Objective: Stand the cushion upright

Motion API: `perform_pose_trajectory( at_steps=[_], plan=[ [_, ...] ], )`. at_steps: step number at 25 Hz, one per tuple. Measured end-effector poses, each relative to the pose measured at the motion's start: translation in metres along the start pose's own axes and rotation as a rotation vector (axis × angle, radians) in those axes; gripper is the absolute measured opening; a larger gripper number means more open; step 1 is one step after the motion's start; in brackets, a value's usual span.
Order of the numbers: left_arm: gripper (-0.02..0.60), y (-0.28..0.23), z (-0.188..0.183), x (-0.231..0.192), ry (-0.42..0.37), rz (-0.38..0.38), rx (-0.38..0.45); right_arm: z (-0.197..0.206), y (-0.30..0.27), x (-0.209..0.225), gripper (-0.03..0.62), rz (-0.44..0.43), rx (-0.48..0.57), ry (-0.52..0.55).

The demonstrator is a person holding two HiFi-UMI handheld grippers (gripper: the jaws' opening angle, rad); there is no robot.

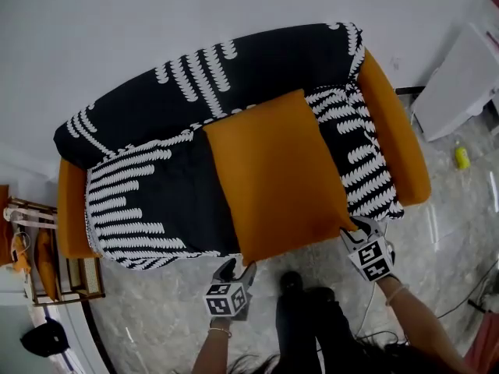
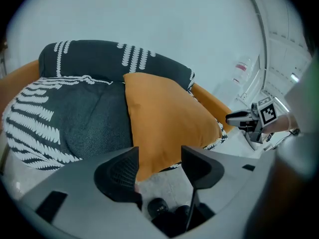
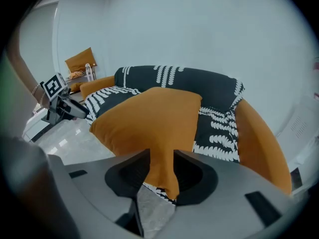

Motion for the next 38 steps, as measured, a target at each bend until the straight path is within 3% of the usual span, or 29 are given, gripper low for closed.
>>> perform_pose_trajectory(
  at_steps=[12,15,25,38],
  plan=[
    [0.291,-0.049,0.031,-0.032,0.028,0.004,-0.054,0.051,-0.054,-0.002,0.170,0.010,-0.092,-0.012],
    [0.245,-0.057,0.034,-0.034,0.036,0.002,-0.068,0.054,-0.060,-0.006,0.141,-0.003,-0.093,-0.002],
    [0.115,-0.051,0.025,-0.019,0.001,-0.020,-0.068,0.042,-0.049,-0.006,0.043,0.001,-0.104,0.002],
    [0.077,-0.006,-0.016,0.001,0.037,-0.027,-0.015,0.001,-0.007,-0.002,0.014,0.025,-0.087,-0.063]
  ],
)
Point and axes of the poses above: the fingertips, and each gripper's own axes: y backward along the fingers, x to its right, z out of its underside, the point moved 9 cm from there along y, backward along the fingers, and after that the axes turned 10 degrees about z, right-handed, at the moved point
